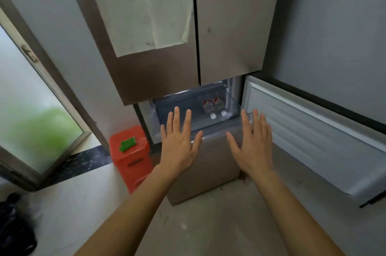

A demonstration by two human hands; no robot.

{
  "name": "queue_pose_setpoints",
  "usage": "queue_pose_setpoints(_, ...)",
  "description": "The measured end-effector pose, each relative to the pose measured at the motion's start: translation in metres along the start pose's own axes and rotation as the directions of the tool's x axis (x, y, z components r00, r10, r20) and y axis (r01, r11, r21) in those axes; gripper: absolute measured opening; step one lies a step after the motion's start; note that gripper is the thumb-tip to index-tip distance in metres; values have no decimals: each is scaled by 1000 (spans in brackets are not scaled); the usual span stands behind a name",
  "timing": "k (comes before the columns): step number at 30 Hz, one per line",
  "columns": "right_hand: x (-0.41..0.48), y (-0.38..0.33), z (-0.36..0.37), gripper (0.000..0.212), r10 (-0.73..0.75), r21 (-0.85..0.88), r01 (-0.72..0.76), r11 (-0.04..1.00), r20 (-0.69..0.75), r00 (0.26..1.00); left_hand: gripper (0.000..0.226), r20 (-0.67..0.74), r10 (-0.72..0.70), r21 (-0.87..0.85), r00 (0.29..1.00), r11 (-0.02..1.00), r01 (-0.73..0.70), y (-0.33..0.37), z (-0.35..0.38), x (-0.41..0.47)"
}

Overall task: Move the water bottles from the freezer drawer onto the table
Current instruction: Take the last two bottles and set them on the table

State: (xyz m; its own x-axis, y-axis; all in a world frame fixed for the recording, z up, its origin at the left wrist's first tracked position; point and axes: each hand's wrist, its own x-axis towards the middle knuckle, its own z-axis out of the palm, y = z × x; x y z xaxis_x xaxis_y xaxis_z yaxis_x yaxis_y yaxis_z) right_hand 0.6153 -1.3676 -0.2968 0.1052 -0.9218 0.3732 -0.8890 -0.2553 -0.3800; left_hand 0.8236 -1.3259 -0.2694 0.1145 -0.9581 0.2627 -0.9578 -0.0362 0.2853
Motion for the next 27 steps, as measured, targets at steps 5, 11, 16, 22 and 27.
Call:
queue_pose_setpoints(5, 82, 44, 16, 80, -60, 51, 53, 997, 141, 988, 72, 59, -125, -38, 990, 991, 127, 20, 38, 65)
queue_pose_setpoints(11, 148, 76, 65, 76, -108, 55, 95, 994, 344, 933, 71, 210, -262, 16, 942, 964, 264, 8, 85, 115)
queue_pose_setpoints(16, 194, 97, 110, 71, -109, 8, 120, 993, 467, 877, 69, 318, -254, 57, 913, 967, 248, -12, 124, 163)
queue_pose_setpoints(22, 244, 113, 150, 63, -75, 17, 80, 997, 575, 815, 66, 431, -196, 61, 881, 980, 188, -28, 172, 221)
queue_pose_setpoints(27, 279, 117, 178, 60, -65, -48, 127, 991, 655, 753, 66, 538, -174, 60, 824, 984, 168, -36, 201, 262)
